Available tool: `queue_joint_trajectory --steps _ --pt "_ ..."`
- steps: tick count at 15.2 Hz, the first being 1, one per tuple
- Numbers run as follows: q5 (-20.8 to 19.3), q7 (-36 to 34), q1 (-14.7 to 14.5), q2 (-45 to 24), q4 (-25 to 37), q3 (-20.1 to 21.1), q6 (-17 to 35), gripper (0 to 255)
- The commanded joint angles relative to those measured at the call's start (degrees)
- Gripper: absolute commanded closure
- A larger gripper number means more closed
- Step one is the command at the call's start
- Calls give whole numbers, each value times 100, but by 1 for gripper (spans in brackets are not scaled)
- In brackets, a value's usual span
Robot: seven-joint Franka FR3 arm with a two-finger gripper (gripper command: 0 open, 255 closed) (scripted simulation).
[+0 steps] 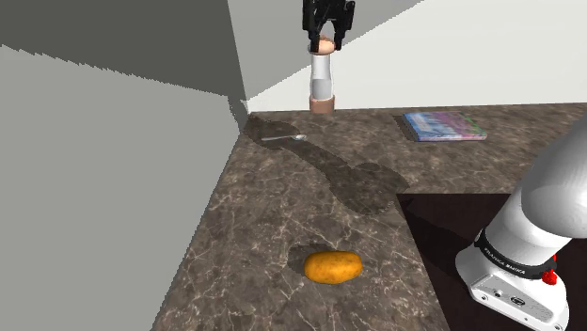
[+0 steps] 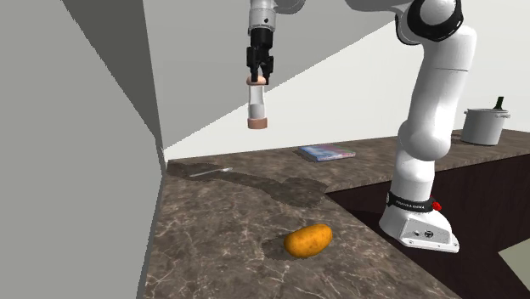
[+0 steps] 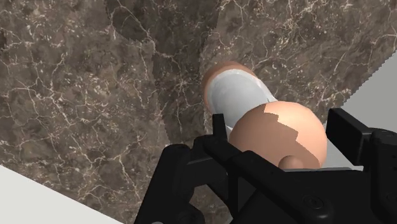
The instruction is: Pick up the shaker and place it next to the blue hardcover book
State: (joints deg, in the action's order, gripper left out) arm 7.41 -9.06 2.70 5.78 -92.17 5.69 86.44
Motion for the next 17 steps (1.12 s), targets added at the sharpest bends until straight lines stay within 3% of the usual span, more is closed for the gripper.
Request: queue_joint_trajectory --steps 1,9,17 --pt "-4 268 115 131 -141 -146 -22 255" --pt "-122 1357 567 676 -691 -790 -147 255" --pt "-342 2472 997 838 -799 -1493 -309 255"
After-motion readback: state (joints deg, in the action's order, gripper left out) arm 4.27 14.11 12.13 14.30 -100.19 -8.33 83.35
